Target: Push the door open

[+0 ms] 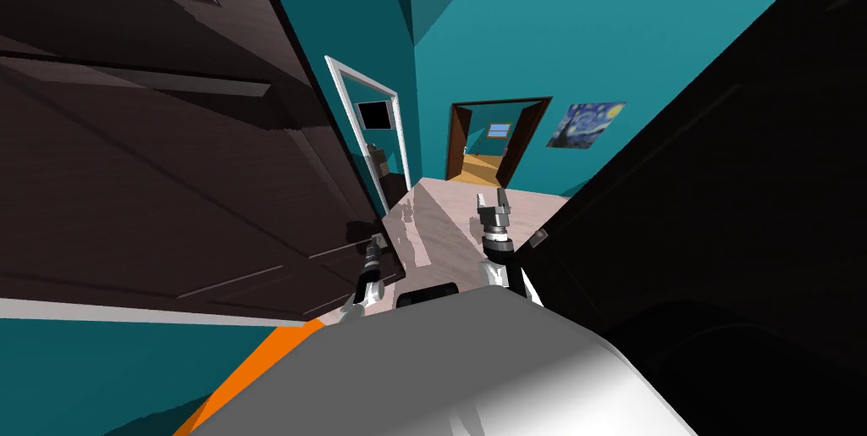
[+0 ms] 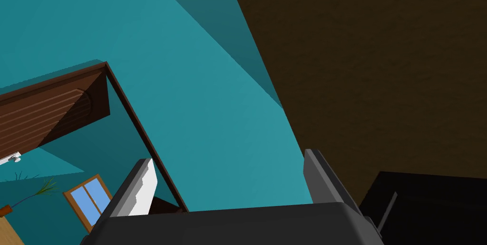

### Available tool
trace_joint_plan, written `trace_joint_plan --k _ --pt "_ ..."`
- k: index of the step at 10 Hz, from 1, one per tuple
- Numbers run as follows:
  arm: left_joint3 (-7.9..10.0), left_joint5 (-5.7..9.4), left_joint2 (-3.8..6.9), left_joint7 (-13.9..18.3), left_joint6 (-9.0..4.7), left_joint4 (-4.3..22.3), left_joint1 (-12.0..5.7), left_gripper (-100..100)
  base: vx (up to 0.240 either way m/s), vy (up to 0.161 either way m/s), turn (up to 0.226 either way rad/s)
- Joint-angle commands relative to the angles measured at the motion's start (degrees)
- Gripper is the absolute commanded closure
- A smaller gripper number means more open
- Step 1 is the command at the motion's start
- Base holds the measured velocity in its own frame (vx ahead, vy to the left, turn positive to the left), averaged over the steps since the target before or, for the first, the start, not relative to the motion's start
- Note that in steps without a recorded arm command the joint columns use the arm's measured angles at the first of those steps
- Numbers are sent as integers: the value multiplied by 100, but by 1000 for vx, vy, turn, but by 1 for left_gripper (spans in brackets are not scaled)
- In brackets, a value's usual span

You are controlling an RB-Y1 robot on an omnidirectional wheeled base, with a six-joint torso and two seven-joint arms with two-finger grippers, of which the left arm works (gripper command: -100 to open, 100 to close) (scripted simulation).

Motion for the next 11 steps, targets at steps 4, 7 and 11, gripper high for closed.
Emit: trace_joint_plan --k 4,7,11 --pt "281 154 55 -83 -84 96 -50 100 196 -63 57" --pt "415 228 76 -128 -102 122 -48 100 183 -44 43" --pt "549 333 110 -176 -141 196 -50 100 147 -11 34"
